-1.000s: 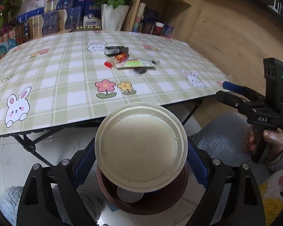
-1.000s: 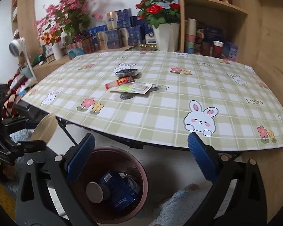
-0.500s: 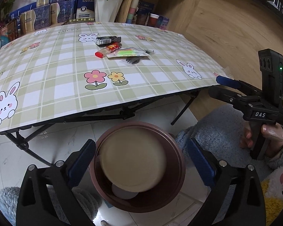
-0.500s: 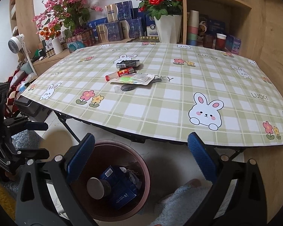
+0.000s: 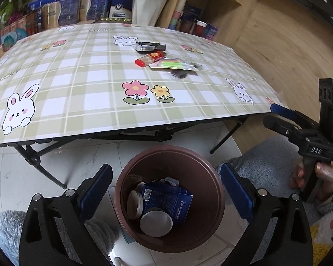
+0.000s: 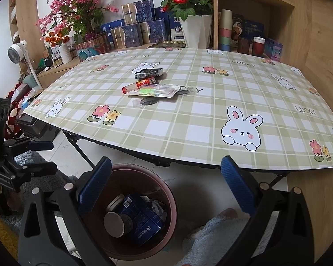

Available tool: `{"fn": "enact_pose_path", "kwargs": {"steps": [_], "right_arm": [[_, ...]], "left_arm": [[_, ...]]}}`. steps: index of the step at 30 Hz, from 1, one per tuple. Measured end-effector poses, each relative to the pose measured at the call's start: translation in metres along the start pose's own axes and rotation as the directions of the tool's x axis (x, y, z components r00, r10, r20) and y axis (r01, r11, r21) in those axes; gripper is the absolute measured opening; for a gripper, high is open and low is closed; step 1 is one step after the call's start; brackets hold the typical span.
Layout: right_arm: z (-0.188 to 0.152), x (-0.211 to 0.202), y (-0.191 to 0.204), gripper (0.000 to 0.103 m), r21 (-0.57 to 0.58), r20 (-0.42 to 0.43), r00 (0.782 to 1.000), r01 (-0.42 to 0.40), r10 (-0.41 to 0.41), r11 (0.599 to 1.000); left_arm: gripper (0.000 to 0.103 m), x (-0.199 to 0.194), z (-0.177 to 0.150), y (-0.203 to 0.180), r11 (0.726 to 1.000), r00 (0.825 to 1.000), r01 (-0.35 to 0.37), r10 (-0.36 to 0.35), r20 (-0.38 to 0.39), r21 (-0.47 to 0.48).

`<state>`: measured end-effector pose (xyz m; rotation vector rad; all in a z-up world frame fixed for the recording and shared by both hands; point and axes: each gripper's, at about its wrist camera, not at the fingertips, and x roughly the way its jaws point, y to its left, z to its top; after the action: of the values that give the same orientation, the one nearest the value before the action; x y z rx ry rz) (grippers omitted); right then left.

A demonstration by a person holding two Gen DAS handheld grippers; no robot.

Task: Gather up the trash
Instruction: 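Move the left tool to the red lighter and grasp it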

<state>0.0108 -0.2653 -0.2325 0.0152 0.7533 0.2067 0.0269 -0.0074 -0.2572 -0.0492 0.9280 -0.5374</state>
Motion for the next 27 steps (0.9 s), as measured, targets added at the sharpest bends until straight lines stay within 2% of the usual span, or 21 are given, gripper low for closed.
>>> {"fn": "enact_pose_path", "kwargs": {"steps": [8,14,17,20,23,25,26,27], "right_arm": [[0.002,0.001,0.000,0.097,0.002,-0.013,1.000,-0.004,0.004,1.000],[0.012,0.004,-0.012,0.097,0.054,-0.030,1.000,-0.009,0.010,0.998],[0.021,0.009,-0.016,0.097,0.063,-0.041,0.999,-0.009,0.012,0.998],[0.033,0.015,-0.016,0.097,0.044,-0.033,0.999,0.015,-0.014,0.999],[0.048,0.025,-0.019,0.097,0.026,-0.023,0.999,0.031,-0.031,0.999],[0.057,0.034,-0.024,0.097,0.024,-0.022,0.999,0.032,-0.031,0.999],[0.060,0.038,-0.026,0.097,0.025,-0.022,0.999,0.033,-0.032,0.999],[0.064,0.044,-0.029,0.097,0.029,-0.022,0.999,0.035,-0.035,0.999]], "left_arm": [[0.096,0.002,0.000,0.001,1.000,1.000,-0.021,0.021,-0.012,-0.011],[0.096,-0.004,0.011,0.014,0.998,1.000,-0.024,0.024,0.000,-0.062],[0.095,-0.004,0.027,0.015,0.998,0.999,-0.044,0.045,0.010,-0.035],[0.095,0.000,0.055,0.012,0.996,0.996,-0.080,0.078,0.038,0.040],[0.085,0.012,0.083,0.010,0.991,0.995,-0.095,0.092,0.042,0.093],[0.079,0.025,0.106,0.011,0.991,0.997,-0.077,0.074,0.033,0.113],[0.074,0.032,0.115,0.013,0.990,0.997,-0.072,0.069,0.029,0.120],[0.064,0.042,0.127,0.014,0.989,0.998,-0.068,0.066,0.020,0.132]]}}
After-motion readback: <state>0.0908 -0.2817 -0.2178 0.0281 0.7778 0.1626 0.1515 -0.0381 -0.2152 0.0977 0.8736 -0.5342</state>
